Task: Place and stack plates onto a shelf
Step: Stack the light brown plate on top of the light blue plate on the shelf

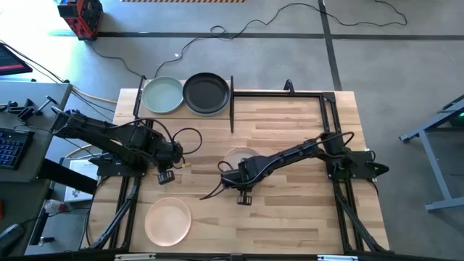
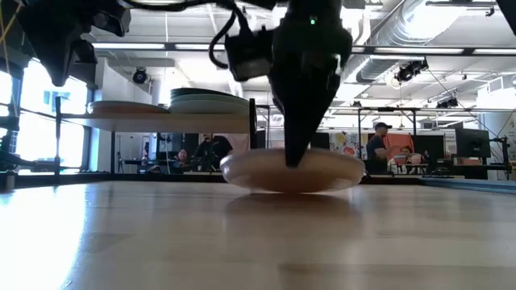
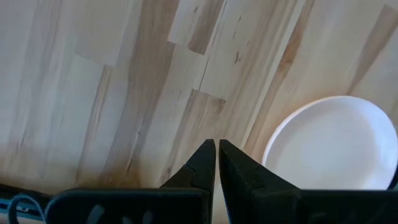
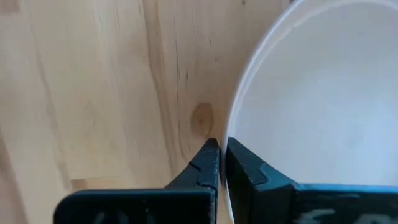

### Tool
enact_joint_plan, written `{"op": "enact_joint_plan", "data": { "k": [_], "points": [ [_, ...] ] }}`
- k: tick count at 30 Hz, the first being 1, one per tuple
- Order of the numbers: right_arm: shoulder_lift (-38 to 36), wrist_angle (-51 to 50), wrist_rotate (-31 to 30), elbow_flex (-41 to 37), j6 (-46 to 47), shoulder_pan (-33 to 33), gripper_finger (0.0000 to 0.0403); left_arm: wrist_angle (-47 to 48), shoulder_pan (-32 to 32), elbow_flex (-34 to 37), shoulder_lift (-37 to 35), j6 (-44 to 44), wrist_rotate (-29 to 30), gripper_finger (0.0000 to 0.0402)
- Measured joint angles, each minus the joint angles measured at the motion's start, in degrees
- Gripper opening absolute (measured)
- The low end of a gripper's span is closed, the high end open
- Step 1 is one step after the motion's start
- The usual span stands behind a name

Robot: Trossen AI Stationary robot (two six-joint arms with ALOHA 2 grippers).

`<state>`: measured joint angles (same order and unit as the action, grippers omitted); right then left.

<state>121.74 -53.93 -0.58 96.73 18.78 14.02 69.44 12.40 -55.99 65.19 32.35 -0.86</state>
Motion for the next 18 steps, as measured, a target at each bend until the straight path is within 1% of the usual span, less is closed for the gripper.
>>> {"op": "enact_joint_plan", "data": {
  "k": [9,13,18],
  "points": [
    [-2.9,-0.5,-0.4,0.1,4.7,0.3,0.0,5.3,0.0,0.0,0.0,-1.1,0.3,0.0014],
    [-3.2,-0.8,-0.4,0.1,4.8,0.4,0.0,6.2,0.0,0.0,0.0,-1.8,0.3,0.0034],
    [-3.2,-0.9,-0.4,0.1,2.9,0.4,0.0,5.3,0.0,0.0,0.0,-2.2,0.5,0.0072]
  ]
}}
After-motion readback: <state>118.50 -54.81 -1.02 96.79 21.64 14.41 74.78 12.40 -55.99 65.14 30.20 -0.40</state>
